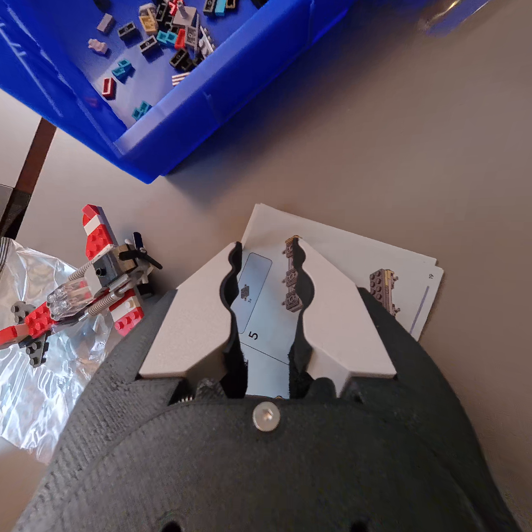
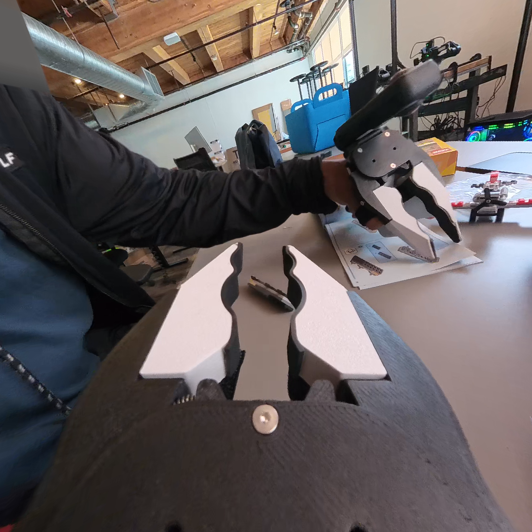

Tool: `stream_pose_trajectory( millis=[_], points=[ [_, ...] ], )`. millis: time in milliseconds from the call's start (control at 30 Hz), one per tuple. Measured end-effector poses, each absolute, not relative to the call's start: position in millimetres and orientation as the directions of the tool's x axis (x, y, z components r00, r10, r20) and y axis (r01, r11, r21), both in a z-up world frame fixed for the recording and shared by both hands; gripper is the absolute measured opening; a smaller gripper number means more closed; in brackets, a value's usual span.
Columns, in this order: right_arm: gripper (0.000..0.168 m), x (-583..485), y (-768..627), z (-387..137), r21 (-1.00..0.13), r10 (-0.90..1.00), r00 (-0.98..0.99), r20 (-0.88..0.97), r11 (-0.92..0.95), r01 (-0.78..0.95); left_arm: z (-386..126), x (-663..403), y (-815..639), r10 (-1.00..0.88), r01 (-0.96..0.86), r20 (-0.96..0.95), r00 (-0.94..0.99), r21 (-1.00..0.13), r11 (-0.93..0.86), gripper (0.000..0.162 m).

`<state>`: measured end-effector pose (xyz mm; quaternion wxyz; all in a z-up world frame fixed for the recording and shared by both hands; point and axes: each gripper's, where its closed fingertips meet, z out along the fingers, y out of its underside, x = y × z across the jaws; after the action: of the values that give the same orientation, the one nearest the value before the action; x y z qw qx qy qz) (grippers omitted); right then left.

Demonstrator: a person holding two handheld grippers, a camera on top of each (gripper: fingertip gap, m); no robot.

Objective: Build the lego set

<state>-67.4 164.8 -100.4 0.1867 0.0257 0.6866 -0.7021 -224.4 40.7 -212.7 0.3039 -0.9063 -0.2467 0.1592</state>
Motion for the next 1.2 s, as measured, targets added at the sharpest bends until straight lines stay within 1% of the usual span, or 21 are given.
stream_pose_trajectory(
  millis=[200,400,500,600,667,767,1000,1133,1200],
  points=[
    [0.027,-85,156,-104,-0.954,-0.157,-0.942,-0.297,0.020,0.298,-204,-222,39,0.553,0.336,-0.121,0.824,-0.683,-0.649,0.030],
    [0.025,-101,137,-109,-0.959,-0.095,-0.955,-0.282,0.045,0.279,-203,-210,37,0.502,0.323,-0.087,0.861,-0.667,-0.671,0.026],
    [0.024,-115,124,-116,-0.960,-0.028,-0.963,-0.270,0.089,0.266,-201,-204,36,0.478,0.309,-0.077,0.875,-0.669,-0.675,0.024],
    [0.024,-135,108,-130,-0.950,0.080,-0.962,-0.260,0.159,0.270,-197,-199,34,0.462,0.302,-0.066,0.884,-0.675,-0.673,0.023],
    [0.024,-149,98,-143,-0.928,0.154,-0.950,-0.270,0.223,0.300,-195,-196,33,0.451,0.296,-0.061,0.890,-0.676,-0.675,0.023],
    [0.027,-165,82,-155,-0.898,0.215,-0.935,-0.283,0.283,0.337,-192,-193,32,0.435,0.284,-0.060,0.898,-0.678,-0.678,0.023],
    [0.032,-176,44,-180,-0.819,0.175,-0.937,-0.301,0.456,0.349,-185,-193,29,0.424,0.267,-0.057,0.904,-0.699,-0.663,0.023],
    [0.027,-177,34,-188,-0.783,0.160,-0.931,-0.327,0.506,0.362,-179,-191,26,0.435,0.262,-0.060,0.899,-0.723,-0.640,0.023],
    [0.022,-176,31,-190,-0.772,0.156,-0.927,-0.341,0.516,0.371,-172,-192,22,0.464,0.261,-0.070,0.883,-0.748,-0.611,0.026]
  ],
)
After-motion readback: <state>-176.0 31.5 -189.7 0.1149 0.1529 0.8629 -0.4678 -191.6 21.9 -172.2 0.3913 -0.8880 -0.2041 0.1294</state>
